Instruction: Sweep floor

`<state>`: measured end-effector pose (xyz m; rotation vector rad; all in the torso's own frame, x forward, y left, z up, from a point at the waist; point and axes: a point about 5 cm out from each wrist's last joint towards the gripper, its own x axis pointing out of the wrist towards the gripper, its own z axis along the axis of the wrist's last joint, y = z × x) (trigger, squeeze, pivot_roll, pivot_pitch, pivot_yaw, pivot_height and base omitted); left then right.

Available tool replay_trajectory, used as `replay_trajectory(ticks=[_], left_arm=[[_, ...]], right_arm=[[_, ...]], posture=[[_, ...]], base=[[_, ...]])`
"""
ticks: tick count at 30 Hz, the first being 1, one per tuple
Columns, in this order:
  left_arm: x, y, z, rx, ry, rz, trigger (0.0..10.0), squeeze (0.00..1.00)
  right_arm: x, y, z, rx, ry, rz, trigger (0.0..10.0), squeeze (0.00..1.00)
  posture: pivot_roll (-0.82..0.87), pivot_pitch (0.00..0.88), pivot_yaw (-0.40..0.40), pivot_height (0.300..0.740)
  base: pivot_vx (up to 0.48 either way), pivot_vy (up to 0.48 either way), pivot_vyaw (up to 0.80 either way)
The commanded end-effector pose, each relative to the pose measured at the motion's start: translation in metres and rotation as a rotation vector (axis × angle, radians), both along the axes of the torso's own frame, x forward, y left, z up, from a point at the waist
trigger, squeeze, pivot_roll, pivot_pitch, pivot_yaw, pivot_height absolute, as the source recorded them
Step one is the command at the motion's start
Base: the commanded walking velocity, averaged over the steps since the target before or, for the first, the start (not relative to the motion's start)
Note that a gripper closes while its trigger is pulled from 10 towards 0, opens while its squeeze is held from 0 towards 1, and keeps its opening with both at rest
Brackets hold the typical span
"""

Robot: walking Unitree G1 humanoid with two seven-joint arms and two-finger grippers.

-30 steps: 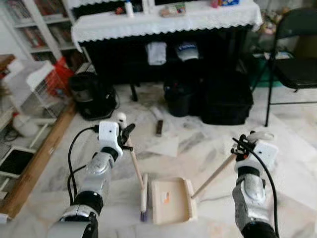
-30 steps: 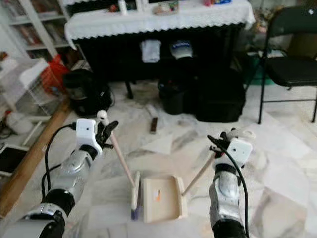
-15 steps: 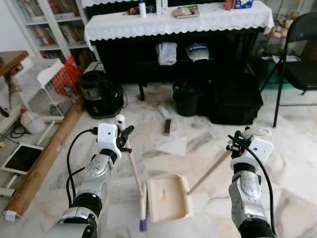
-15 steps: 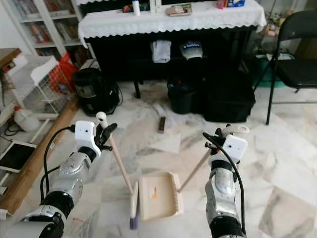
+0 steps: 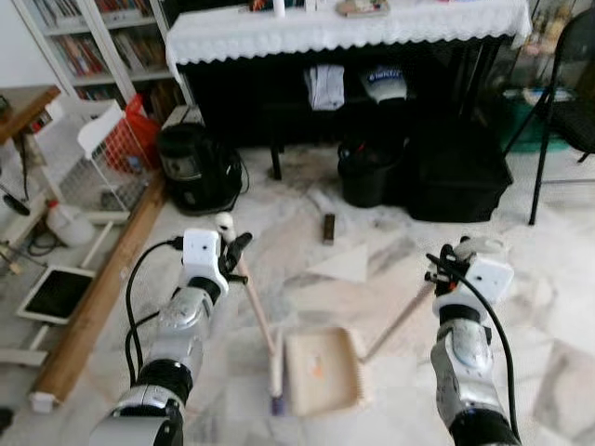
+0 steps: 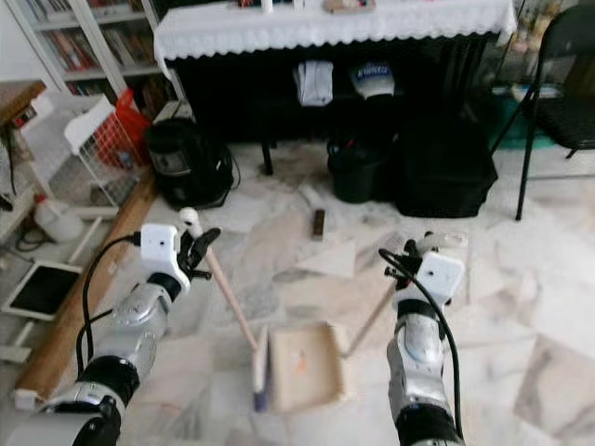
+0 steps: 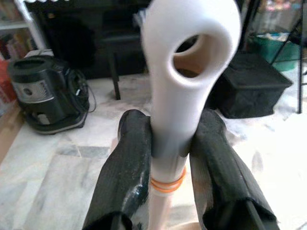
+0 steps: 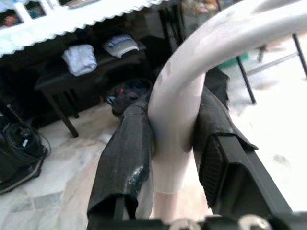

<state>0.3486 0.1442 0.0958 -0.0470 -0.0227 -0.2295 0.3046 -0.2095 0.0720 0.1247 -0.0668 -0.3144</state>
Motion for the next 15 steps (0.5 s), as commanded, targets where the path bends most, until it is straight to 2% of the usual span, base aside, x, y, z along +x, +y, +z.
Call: replay_trajectory(ticks=[1, 4, 15], left_arm=[[0.0038, 0.0051, 0.0099, 0.004, -0.040, 0.007, 10.0, 0.00], [0.0033, 0.0053, 0.0095, 0.004, -0.042, 0.007, 10.0, 0.00], [0.0035, 0.0024, 0.0119, 0.000, -0.060, -0.004, 10.0, 0.00]], right_arm=[[0.0041, 0.0016, 0.0100, -0.015, -0.048, 0.006, 10.0, 0.00], [0.0035, 0.0017, 0.0096, -0.015, -0.048, 0.006, 10.0, 0.00], [0.0025, -0.0011, 0.0100, -0.014, -0.051, 0.003, 10.0, 0.00]], posture=[[-0.18, 0.000, 0.118, 0.740], [-0.19, 0.000, 0.118, 0.740], [-0.18, 0.000, 0.109, 0.740]], base=[[0.000, 0.296, 0.00], [0.000, 0.295, 0.00], [0.000, 0.000, 0.00]])
